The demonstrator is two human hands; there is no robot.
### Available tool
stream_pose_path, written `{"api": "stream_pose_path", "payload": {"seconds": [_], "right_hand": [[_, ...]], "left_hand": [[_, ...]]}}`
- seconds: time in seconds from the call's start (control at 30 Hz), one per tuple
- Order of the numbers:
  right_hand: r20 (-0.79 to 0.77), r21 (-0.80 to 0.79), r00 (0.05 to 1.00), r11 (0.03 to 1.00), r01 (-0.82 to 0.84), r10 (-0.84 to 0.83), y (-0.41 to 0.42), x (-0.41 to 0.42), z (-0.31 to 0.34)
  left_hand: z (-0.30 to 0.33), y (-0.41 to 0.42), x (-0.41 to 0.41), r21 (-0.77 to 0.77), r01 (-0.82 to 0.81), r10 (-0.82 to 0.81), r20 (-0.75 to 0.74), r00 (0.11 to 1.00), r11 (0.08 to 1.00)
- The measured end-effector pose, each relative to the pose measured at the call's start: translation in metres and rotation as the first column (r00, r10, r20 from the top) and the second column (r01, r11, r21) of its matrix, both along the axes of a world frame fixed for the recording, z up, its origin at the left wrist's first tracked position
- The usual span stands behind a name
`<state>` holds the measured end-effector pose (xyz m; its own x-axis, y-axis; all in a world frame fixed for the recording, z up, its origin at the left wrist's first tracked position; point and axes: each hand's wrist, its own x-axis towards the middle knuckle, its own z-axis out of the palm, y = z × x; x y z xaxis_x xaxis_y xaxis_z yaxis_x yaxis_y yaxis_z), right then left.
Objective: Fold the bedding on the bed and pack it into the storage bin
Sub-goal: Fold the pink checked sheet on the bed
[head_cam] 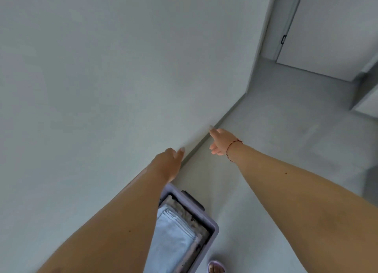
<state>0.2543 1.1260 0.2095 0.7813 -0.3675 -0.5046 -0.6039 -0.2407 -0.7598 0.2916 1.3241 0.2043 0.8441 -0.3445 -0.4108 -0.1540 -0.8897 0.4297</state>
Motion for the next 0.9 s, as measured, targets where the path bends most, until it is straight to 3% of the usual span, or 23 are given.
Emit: {"api": "stream_pose_path", "payload": {"seconds": [0.23,0.47,0.63,0.9], "right_hand": [[0.07,0.13,0.958,0.954,0.268,-0.279,-0.076,-0.051,0.047],[0.105,0.169,0.833,0.835,0.524,-0.544,-0.117,-0.144,0.09],[0.089,0.249,0.724,0.719,0.649,-0.684,-0.149,-0.224,0.119],[0.039,0.179,0.565,0.562,0.808,-0.824,-0.21,-0.334,0.118]], "left_hand": [[0.038,-0.079,-0.013,-0.029,0.183,-0.181,0.053,0.982,0.983],[0.073,-0.139,-0.044,-0.047,0.415,-0.408,0.111,0.906,0.909],[0.088,-0.177,-0.079,-0.059,0.575,-0.56,0.167,0.812,0.816],[0.095,-0.277,-0.149,-0.008,0.786,-0.765,0.223,0.604,0.618]]}}
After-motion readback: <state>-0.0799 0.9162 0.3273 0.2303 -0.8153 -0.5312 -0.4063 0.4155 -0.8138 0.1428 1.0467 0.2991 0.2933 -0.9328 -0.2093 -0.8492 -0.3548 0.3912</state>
